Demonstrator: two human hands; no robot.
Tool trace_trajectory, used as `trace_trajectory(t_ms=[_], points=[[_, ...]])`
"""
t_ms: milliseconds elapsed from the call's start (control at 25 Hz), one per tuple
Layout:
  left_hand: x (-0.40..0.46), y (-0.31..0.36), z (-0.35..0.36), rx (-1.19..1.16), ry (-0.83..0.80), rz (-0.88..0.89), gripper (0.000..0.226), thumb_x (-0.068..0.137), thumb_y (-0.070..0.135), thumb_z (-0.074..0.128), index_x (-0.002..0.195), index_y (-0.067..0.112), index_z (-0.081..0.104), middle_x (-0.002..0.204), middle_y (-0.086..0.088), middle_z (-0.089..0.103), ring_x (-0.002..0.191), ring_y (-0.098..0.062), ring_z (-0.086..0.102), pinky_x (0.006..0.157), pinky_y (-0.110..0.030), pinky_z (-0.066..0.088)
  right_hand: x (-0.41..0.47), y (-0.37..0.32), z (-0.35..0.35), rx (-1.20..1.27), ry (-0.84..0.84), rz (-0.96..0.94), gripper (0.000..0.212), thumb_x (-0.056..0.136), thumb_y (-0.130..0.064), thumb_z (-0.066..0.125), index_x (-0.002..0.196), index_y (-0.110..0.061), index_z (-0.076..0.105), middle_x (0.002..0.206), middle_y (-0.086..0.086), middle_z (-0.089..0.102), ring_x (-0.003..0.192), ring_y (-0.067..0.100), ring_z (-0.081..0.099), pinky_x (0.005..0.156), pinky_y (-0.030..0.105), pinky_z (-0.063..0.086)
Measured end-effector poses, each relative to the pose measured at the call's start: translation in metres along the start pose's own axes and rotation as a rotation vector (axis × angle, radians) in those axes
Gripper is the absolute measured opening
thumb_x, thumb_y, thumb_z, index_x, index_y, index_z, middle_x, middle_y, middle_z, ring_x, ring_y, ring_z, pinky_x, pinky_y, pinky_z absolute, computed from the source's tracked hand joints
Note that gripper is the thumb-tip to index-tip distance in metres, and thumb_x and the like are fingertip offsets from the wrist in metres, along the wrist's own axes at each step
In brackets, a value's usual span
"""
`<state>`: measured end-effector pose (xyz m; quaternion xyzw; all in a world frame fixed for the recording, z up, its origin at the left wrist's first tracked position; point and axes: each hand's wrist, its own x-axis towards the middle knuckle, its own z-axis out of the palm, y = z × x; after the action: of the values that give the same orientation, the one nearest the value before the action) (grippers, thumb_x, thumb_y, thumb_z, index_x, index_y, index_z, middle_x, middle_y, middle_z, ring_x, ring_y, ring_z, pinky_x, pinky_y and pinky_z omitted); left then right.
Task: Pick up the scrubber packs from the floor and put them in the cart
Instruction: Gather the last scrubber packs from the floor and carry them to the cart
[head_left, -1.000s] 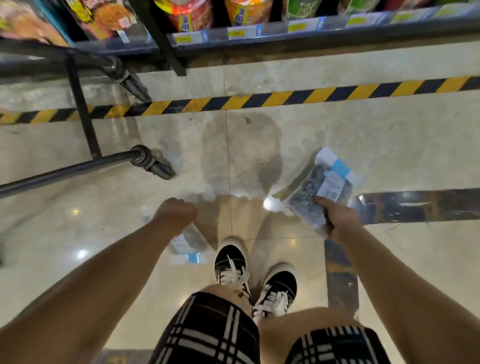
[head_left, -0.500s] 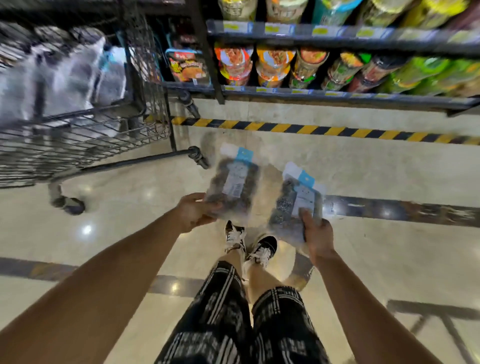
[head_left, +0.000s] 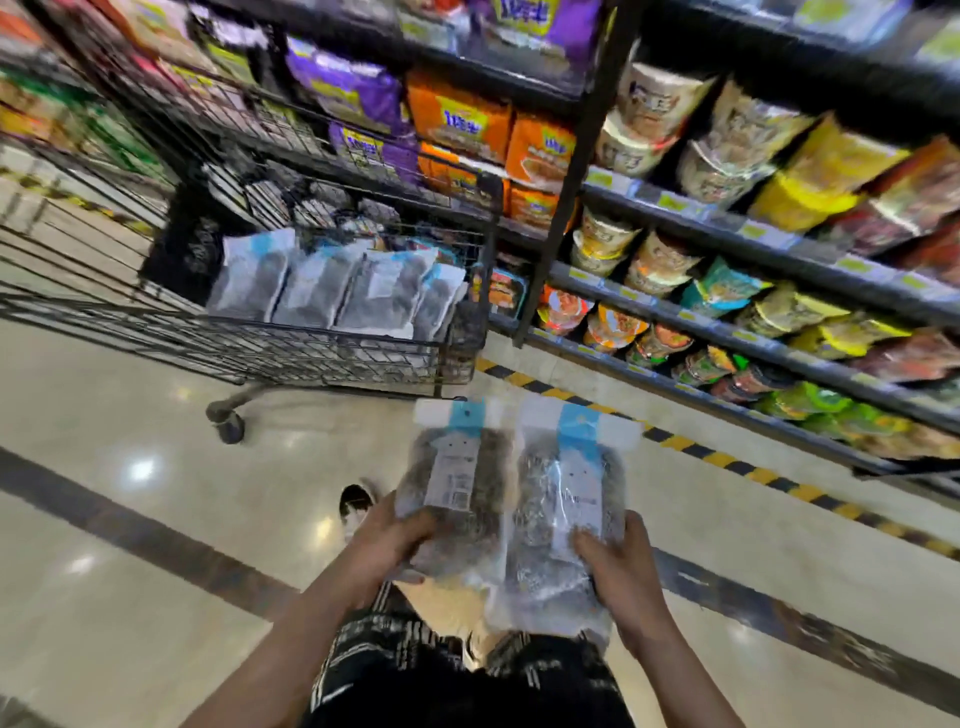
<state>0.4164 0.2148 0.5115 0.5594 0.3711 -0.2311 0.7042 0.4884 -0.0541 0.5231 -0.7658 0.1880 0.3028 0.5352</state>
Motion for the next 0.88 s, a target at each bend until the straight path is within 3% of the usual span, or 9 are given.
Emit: trace_trajectory(t_ms=[80, 160, 240, 360, 480, 560, 680, 800, 880], points=[[-0.006, 0.013, -0.034, -0.101, 0.103, 0.075, 0.070, 0.063, 0.048, 0.093, 0.120, 0.014, 0.071, 0.107, -0.012, 0.079, 0.092, -0.030, 0.078, 0.075, -0.042, 0.062, 0.005, -0.032, 0.038, -0.014, -0.041, -0.035, 0.022, 0.091, -0.004, 0.070, 0.107, -0.011, 0.056, 0.100, 0.012, 0.069, 0.077, 0.008, 0.070, 0.061, 0.022, 0.053], [-0.012, 0.034, -0.059, -0.147, 0.155, 0.164, 0.052, 0.076, 0.036, 0.087, 0.119, 0.012, 0.071, 0.108, -0.011, 0.079, 0.093, -0.027, 0.078, 0.071, -0.035, 0.062, 0.013, -0.062, 0.066, -0.022, -0.038, -0.093, 0.024, 0.090, -0.011, 0.076, 0.106, -0.011, 0.058, 0.094, 0.009, 0.067, 0.066, -0.001, 0.066, 0.056, 0.015, 0.049], [-0.013, 0.066, -0.106, -0.117, 0.123, 0.230, 0.035, 0.089, 0.018, 0.076, 0.123, 0.018, 0.067, 0.110, -0.005, 0.079, 0.096, -0.022, 0.078, 0.072, -0.031, 0.062, 0.025, -0.101, 0.112, -0.026, -0.014, -0.136, 0.030, 0.087, -0.022, 0.081, 0.108, -0.016, 0.061, 0.096, 0.002, 0.072, 0.071, 0.000, 0.069, 0.061, 0.018, 0.051], [0.006, 0.111, -0.180, -0.038, 0.037, 0.216, 0.041, 0.089, 0.015, 0.077, 0.127, 0.021, 0.063, 0.115, -0.002, 0.078, 0.102, -0.022, 0.076, 0.090, -0.043, 0.060, 0.039, -0.157, 0.174, -0.007, 0.025, -0.187, 0.034, 0.085, -0.026, 0.083, 0.112, -0.026, 0.062, 0.102, -0.010, 0.074, 0.082, 0.000, 0.072, 0.069, 0.024, 0.053], [0.043, 0.151, -0.242, -0.001, 0.042, 0.163, 0.048, 0.085, 0.022, 0.083, 0.128, 0.016, 0.062, 0.115, -0.004, 0.078, 0.102, -0.023, 0.076, 0.095, -0.046, 0.059, 0.061, -0.198, 0.223, -0.004, 0.047, -0.209, 0.036, 0.086, -0.030, 0.082, 0.114, -0.026, 0.061, 0.104, -0.009, 0.072, 0.083, 0.000, 0.071, 0.068, 0.023, 0.052], [0.070, 0.181, -0.274, 0.029, 0.102, 0.140, 0.067, 0.078, 0.035, 0.089, 0.133, 0.012, 0.060, 0.119, -0.005, 0.076, 0.102, -0.021, 0.075, 0.090, -0.042, 0.061, 0.080, -0.218, 0.253, 0.006, 0.084, -0.210, 0.034, 0.086, -0.034, 0.082, 0.111, -0.029, 0.061, 0.106, -0.009, 0.072, 0.092, 0.008, 0.071, 0.074, 0.030, 0.055], [0.116, 0.225, -0.297, 0.053, 0.199, 0.152, 0.062, 0.078, 0.039, 0.087, 0.126, 0.008, 0.063, 0.116, -0.007, 0.075, 0.091, -0.019, 0.073, 0.076, -0.032, 0.059, 0.117, -0.238, 0.283, 0.009, 0.102, -0.163, 0.043, 0.083, -0.043, 0.083, 0.117, -0.026, 0.062, 0.113, -0.002, 0.071, 0.101, 0.020, 0.069, 0.092, 0.045, 0.056], [0.161, 0.250, -0.298, 0.197, 0.269, 0.114, 0.044, 0.079, 0.036, 0.087, 0.107, 0.011, 0.064, 0.097, -0.005, 0.072, 0.070, -0.011, 0.063, 0.053, -0.019, 0.050, 0.163, -0.249, 0.300, -0.046, 0.132, -0.108, 0.065, 0.077, -0.055, 0.083, 0.128, -0.021, 0.061, 0.122, 0.002, 0.070, 0.106, 0.024, 0.068, 0.096, 0.048, 0.055], [0.194, 0.253, -0.297, 0.260, 0.290, 0.075, 0.050, 0.078, 0.035, 0.089, 0.111, 0.010, 0.061, 0.100, -0.004, 0.071, 0.076, -0.013, 0.066, 0.061, -0.019, 0.055, 0.200, -0.253, 0.307, -0.101, 0.140, -0.069, 0.072, 0.075, -0.058, 0.082, 0.132, -0.020, 0.059, 0.121, 0.002, 0.071, 0.105, 0.025, 0.068, 0.094, 0.045, 0.056]])
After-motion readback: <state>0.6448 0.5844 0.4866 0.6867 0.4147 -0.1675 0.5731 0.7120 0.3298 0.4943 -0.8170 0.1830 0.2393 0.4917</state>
